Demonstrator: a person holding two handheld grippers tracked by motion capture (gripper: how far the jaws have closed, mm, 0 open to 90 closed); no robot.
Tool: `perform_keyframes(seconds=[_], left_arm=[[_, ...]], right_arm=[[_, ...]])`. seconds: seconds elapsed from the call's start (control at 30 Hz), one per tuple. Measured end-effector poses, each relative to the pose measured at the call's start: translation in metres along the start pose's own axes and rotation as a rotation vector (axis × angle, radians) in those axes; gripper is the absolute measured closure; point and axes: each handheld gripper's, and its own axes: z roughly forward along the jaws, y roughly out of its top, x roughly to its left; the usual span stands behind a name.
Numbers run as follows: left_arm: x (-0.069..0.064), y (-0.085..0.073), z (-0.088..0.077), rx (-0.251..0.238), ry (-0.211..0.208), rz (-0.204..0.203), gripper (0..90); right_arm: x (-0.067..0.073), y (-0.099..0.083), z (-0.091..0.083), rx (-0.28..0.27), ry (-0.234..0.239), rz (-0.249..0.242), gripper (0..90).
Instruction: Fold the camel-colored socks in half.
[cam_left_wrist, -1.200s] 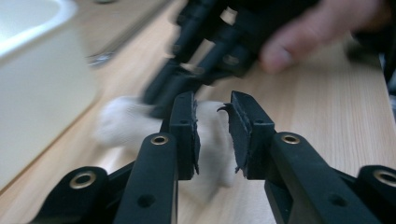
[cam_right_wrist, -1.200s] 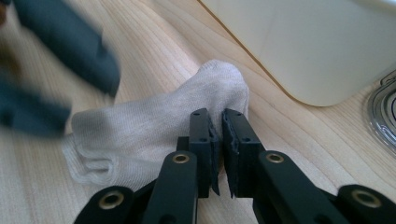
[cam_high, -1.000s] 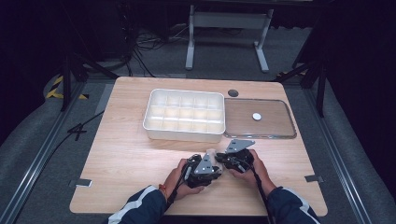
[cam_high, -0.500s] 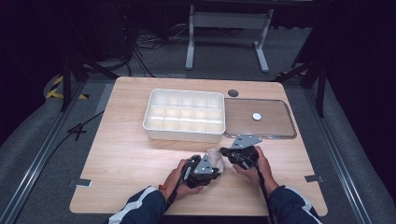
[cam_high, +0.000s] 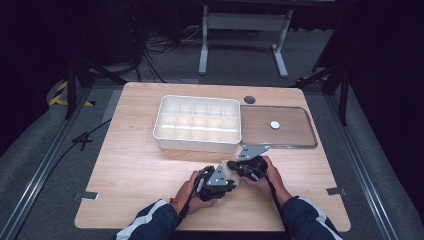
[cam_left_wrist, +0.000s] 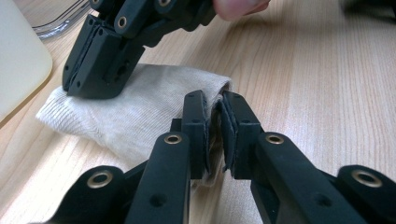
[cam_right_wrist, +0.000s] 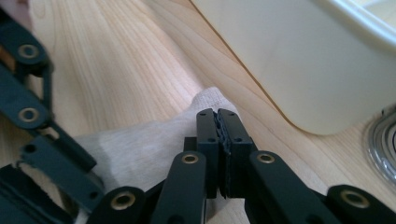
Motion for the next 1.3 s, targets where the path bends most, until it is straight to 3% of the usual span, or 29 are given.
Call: perform_keyframes(seconds=[0.27,0.33,0.4,0.47,0.6,0.67,0.73,0.8,0.87,1.03,1.17,1.23,1.3], left_arm=[[0.001,0.0,0.0,-0.001,-0.002,-0.002,80.6],[0.001,0.0,0.0,-0.005,-0.004,-0.003,80.6],[0.002,0.0,0.0,0.0,-0.008,-0.003,80.5],[0.002,0.0,0.0,-0.001,-0.008,0.005,80.6],[0.002,0.0,-0.001,0.001,-0.008,0.0,80.5],[0.002,0.0,0.0,-0.002,-0.013,-0.011,80.5],[0.002,0.0,-0.001,-0.001,-0.018,-0.014,80.6],[0.003,0.0,-0.001,0.003,-0.019,-0.016,80.9],[0.003,0.0,-0.001,0.007,-0.017,-0.012,81.0],[0.004,-0.001,-0.001,-0.002,-0.003,-0.031,81.0],[0.006,-0.001,-0.001,-0.002,-0.005,-0.025,81.4],[0.006,-0.001,-0.001,-0.006,-0.011,-0.03,81.4],[0.006,-0.002,-0.001,-0.004,-0.012,-0.035,81.6]], right_arm=[[-0.006,-0.003,-0.003,0.009,-0.029,0.026,88.0],[-0.009,-0.004,-0.005,0.019,-0.055,0.032,87.4],[-0.012,-0.003,-0.01,0.004,-0.06,0.049,86.6],[-0.01,0.0,-0.016,-0.008,-0.076,0.032,85.3],[0.004,0.014,-0.03,-0.1,-0.015,-0.032,84.6],[0.009,0.014,-0.029,-0.118,0.032,-0.036,84.2],[0.011,0.011,-0.02,-0.093,0.078,-0.036,83.4],[0.01,0.005,-0.009,-0.04,0.091,-0.022,83.3],[0.005,0.001,-0.005,-0.036,0.103,0.007,83.7],[0.005,-0.001,-0.007,-0.012,0.037,-0.012,83.6],[0.0,-0.002,-0.009,-0.02,0.014,0.007,84.6],[-0.002,-0.003,-0.01,-0.006,-0.031,-0.003,84.6],[-0.009,-0.008,-0.01,-0.002,-0.032,0.033,84.6]])
